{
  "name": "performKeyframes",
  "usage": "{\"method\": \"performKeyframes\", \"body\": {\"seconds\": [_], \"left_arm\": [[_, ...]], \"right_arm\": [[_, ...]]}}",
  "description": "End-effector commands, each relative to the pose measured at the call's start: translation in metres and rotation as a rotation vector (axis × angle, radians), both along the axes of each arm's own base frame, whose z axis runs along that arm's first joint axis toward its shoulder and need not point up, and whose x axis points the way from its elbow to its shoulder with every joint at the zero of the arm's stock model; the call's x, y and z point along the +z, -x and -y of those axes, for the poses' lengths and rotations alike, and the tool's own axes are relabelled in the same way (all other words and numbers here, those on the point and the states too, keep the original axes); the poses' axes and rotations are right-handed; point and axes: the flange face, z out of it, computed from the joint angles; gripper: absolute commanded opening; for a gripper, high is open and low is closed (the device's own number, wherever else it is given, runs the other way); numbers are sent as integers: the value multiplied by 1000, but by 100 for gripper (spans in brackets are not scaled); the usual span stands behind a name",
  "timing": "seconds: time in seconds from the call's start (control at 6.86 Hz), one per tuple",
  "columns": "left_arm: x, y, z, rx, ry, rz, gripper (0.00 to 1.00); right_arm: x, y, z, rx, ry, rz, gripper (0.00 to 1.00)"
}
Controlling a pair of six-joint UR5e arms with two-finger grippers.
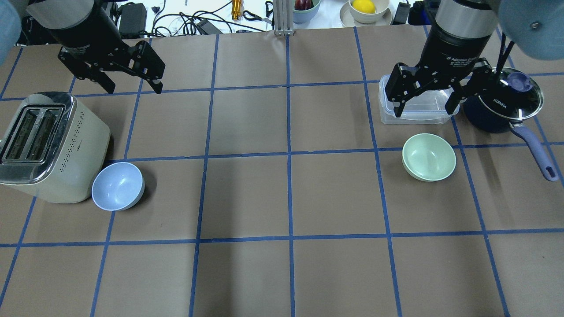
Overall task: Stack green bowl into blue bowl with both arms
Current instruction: 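Lower left gripper onto pale blue bowl while right gripper descends to green bowl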
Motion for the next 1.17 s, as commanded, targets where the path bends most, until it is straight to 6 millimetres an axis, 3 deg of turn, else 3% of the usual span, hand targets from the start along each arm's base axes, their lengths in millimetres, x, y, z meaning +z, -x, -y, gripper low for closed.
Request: {"method": "performKeyframes", "body": {"seconds": [0.0, 0.15, 0.29, 0.44, 0.58, 0.73, 0.88, 1.02], "left_arm": [[-1, 1, -1, -2, -6, 0, 100], [-24, -3, -5, -10, -53, 1, 100], [-86, -13, -18, 11, -167, 1, 100], [-155, -41, -18, 55, -124, 46, 100], [-212, -49, -36, 74, -101, 47, 100], [-244, -55, -45, 55, -88, 52, 100], [-259, -77, -44, 67, -117, 44, 100], [-274, -97, -41, 109, -146, 34, 100]], "right_arm": [[0, 0, 0, -1, 0, -1, 100], [-1, 2, 1, 8, -2, 1, 100], [-1, 2, 1, 7, -3, 3, 100], [1, 12, 11, -3, 33, 6, 100], [9, 41, 32, -23, 165, 5, 100], [-3, 85, 45, -49, 158, 3, 100], [-16, 119, 50, -6, 144, -1, 100], [-52, 153, 60, -28, 126, 11, 100]]}}
